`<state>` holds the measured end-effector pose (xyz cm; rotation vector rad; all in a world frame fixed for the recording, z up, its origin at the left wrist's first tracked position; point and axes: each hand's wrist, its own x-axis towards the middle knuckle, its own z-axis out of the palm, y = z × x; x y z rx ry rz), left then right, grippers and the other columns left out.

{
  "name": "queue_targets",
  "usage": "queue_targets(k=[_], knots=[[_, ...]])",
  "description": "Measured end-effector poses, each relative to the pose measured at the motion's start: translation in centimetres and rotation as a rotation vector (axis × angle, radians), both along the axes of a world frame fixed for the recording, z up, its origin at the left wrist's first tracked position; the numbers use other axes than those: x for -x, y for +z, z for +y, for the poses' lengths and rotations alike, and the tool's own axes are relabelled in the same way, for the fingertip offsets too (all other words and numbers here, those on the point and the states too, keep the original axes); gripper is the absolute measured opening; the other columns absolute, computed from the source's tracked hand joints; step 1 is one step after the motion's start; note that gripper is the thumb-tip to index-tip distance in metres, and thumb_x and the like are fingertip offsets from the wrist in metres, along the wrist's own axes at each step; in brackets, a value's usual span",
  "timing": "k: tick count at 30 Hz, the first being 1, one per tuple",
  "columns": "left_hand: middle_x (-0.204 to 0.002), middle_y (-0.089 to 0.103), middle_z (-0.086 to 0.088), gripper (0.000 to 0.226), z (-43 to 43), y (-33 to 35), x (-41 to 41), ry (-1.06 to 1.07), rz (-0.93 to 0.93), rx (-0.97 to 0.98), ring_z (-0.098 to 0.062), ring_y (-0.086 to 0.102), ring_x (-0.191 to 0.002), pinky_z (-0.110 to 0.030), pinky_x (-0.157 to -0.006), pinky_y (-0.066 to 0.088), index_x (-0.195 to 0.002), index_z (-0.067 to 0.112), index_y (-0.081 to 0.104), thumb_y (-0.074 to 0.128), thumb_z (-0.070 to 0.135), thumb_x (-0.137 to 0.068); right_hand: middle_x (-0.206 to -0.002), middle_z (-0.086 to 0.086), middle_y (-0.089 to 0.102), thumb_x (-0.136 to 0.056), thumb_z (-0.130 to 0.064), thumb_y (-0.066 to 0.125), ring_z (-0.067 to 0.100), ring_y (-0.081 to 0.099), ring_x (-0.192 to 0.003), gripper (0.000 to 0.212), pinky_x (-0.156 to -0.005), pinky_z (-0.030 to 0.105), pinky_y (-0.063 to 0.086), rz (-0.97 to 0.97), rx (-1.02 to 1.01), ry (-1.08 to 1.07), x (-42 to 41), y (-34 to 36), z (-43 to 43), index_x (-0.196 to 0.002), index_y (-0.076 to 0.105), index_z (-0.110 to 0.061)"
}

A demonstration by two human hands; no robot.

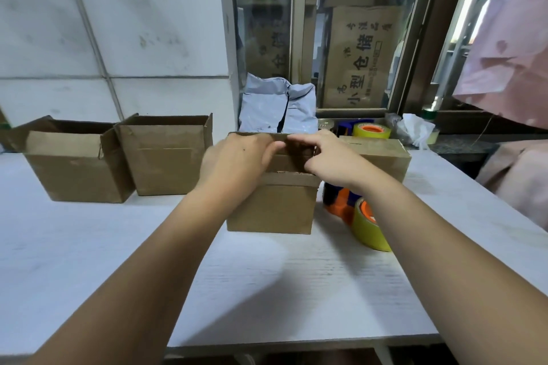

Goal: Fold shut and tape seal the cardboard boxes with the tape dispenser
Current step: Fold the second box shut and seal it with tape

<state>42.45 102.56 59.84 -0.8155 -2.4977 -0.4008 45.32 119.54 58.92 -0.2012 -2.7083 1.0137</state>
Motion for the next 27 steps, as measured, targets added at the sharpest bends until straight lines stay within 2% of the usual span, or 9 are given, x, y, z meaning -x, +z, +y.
queue_targets(k=[4,7,9,16,18,21,23,25,27], knots=[[-0.119,0.054,-0.002,0.034,-0.8,-0.1,0.0,0.247,0.133,0.057,-0.025,0.047,-0.112,-0.037,-0.083,0.037,-0.120,0.026,0.056,0.047,0.046,-0.094,-0.136,-0.002,0.047,-0.078,0.005,0.046,0.019,0.062,-0.082,0.072,-0.069,0.033,0.049,-0.013,0.142,0.102,-0.3,-0.1,0.4,-0.135,0.049,-0.038],[-0.139,0.031,-0.007,0.063,-1.4,-0.4,0.3,0.212,-0.259,-0.188,-0.027,0.033,-0.128,-0.039,-0.102,0.034,-0.138,0.025,0.039,0.064,0.047,-0.084,-0.125,-0.001,0.040,-0.079,-0.002,0.049,0.021,0.058,-0.093,0.075,-0.072,0.029,0.048,-0.075,0.034,0.096,-0.4,0.0,0.5,-0.140,0.038,-0.044],[-0.136,0.036,-0.009,0.069,-1.5,-1.0,0.7,0.168,-0.440,-0.299,-0.026,0.041,-0.125,-0.036,-0.100,0.039,-0.142,0.023,0.035,0.067,0.042,-0.084,-0.118,0.000,0.036,-0.077,-0.011,0.050,0.022,0.052,-0.102,0.076,-0.072,0.028,0.043,-0.127,-0.063,0.032,-0.5,0.0,0.4,-0.139,0.033,-0.051],[-0.123,0.059,-0.007,0.059,-1.6,-2.0,0.4,0.102,-0.357,-0.241,-0.026,0.052,-0.117,-0.033,-0.095,0.041,-0.143,0.015,0.038,0.063,0.025,-0.090,-0.120,0.006,0.045,-0.086,-0.025,0.053,0.025,0.053,-0.100,0.081,-0.078,0.037,0.050,-0.171,-0.460,-0.061,-0.2,0.4,-0.8,-0.147,0.005,-0.049],[-0.106,0.065,-0.008,0.035,-1.4,-2.1,0.3,0.124,-0.305,-0.122,-0.027,0.057,-0.106,-0.033,-0.082,0.045,-0.122,0.011,0.057,0.056,0.032,-0.094,-0.130,0.008,0.045,-0.087,-0.018,0.052,0.028,0.053,-0.107,0.083,-0.085,0.040,0.051,-0.191,-0.505,-0.069,0.3,0.6,-1.2,-0.147,0.003,-0.048],[-0.095,0.066,-0.006,0.032,-1.3,-1.9,0.6,0.105,-0.321,-0.017,-0.024,0.058,-0.095,-0.030,-0.071,0.043,-0.100,0.013,0.066,0.048,0.039,-0.096,-0.133,0.009,0.040,-0.086,-0.009,0.048,0.029,0.048,-0.114,0.083,-0.090,0.042,0.049,-0.159,-0.485,-0.060,0.5,0.4,-1.5,-0.149,0.007,-0.044],[-0.122,0.060,-0.004,0.033,-1.4,-2.1,0.9,0.032,-0.407,-0.015,-0.021,0.051,-0.113,-0.030,-0.091,0.042,-0.116,0.018,0.063,0.048,0.039,-0.096,-0.126,0.007,0.038,-0.086,-0.009,0.050,0.026,0.048,-0.110,0.079,-0.087,0.037,0.048,-0.042,-0.391,-0.078,0.1,-0.1,-1.3,-0.148,0.015,-0.042],[-0.150,0.035,0.000,0.046,-1.5,-2.4,1.0,0.004,-0.433,0.053,-0.022,0.031,-0.135,-0.032,-0.109,0.028,-0.138,0.021,0.047,0.045,0.043,-0.097,-0.123,0.002,0.035,-0.087,-0.010,0.054,0.022,0.048,-0.108,0.073,-0.084,0.031,0.046,0.111,-0.242,-0.103,-0.3,-0.8,-1.4,-0.146,0.023,-0.039],[-0.159,0.015,0.003,0.060,-1.6,-2.2,1.1,0.017,-0.380,0.135,-0.023,0.021,-0.142,-0.034,-0.114,0.021,-0.148,0.024,0.028,0.045,0.047,-0.095,-0.128,0.001,0.030,-0.084,-0.005,0.055,0.021,0.048,-0.108,0.073,-0.084,0.029,0.044,0.224,-0.145,-0.143,-0.8,-1.5,-2.0,-0.144,0.029,-0.036]])
